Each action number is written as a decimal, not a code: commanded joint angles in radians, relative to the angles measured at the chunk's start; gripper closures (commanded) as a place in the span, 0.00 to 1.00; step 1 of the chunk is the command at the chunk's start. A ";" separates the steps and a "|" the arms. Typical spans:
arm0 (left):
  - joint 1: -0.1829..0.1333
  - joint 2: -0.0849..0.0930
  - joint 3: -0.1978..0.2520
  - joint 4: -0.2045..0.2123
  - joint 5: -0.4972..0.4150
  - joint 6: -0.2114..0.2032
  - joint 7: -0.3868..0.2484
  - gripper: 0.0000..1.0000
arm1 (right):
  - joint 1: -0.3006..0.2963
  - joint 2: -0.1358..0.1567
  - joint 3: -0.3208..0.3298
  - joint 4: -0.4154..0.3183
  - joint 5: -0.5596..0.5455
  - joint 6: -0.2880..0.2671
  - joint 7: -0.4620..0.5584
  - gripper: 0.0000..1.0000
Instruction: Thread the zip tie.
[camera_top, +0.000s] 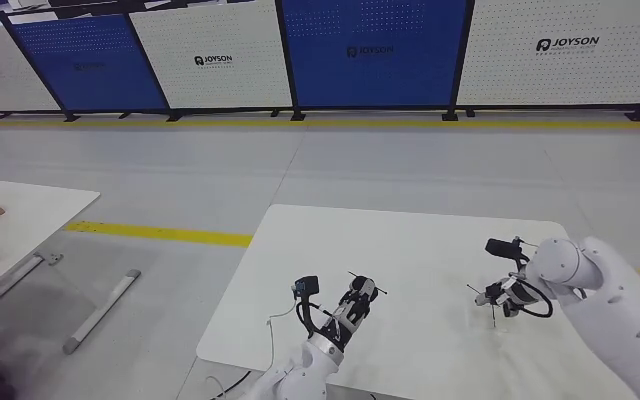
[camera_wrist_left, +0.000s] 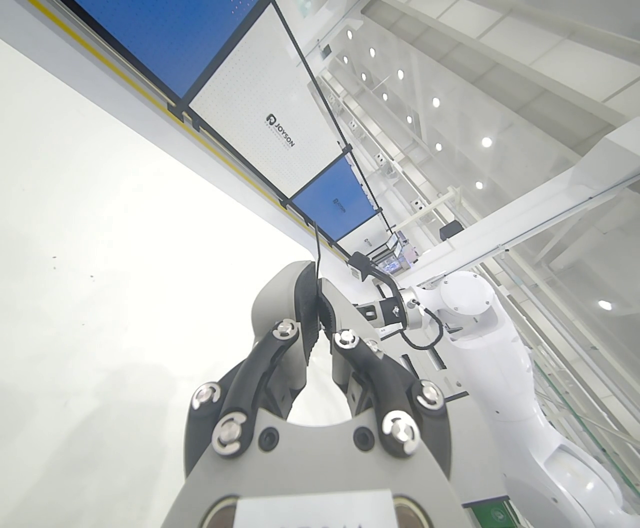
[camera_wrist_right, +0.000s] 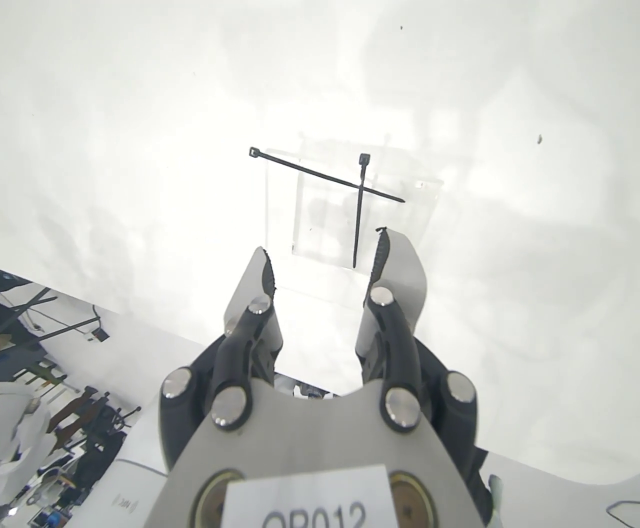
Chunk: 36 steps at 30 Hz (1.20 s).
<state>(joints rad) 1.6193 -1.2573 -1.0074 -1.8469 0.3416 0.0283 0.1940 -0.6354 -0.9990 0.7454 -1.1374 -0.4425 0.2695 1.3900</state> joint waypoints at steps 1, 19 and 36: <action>0.000 0.000 0.000 0.000 0.000 0.000 0.000 1.00 | 0.011 -0.006 -0.017 0.011 0.001 0.009 0.000 0.61; 0.000 0.000 0.000 0.000 0.000 0.000 0.000 1.00 | 0.078 -0.034 -0.120 0.093 0.001 0.064 0.000 0.65; 0.000 0.000 0.000 0.000 0.000 0.000 0.000 1.00 | 0.144 -0.091 -0.206 0.216 0.009 0.071 0.000 0.72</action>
<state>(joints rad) 1.6193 -1.2573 -1.0074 -1.8469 0.3416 0.0283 0.1940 -0.4947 -1.0873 0.5430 -0.9276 -0.4345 0.3400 1.3900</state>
